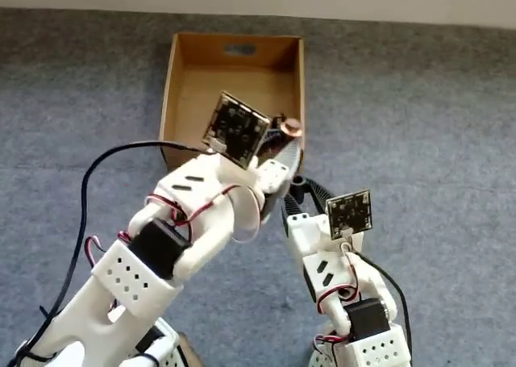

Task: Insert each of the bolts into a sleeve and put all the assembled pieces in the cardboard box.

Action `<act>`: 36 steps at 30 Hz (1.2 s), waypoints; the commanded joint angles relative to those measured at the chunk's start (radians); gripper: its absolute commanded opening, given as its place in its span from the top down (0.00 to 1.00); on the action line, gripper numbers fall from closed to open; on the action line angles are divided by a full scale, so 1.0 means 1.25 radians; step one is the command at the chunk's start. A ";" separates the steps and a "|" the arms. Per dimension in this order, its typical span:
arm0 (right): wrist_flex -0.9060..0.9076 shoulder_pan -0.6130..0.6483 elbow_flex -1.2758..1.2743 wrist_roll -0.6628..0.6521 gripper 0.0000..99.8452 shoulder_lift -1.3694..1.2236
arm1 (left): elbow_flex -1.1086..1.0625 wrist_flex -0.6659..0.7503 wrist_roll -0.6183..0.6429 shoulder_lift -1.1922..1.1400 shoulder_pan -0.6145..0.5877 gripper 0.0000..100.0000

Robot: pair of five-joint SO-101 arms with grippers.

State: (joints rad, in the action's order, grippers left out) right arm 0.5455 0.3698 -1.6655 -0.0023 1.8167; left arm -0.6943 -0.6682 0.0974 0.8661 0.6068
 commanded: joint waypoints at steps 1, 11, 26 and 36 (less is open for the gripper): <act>-0.023 -0.004 -0.002 0.007 0.99 0.012 | 0.036 0.022 0.006 0.024 0.021 0.99; -0.080 -0.004 -0.002 0.065 0.99 0.012 | 0.074 0.049 0.006 0.015 0.021 0.99; -0.084 -0.004 0.031 0.122 0.99 0.012 | -0.002 0.228 0.007 0.014 0.025 0.99; -0.084 -0.004 0.030 0.120 0.99 0.012 | -0.100 0.265 0.007 0.015 0.025 0.99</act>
State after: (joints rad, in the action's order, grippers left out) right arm 0.4641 0.3698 -1.6640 0.1358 1.8167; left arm -0.8140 -0.3736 0.0990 0.8661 0.6252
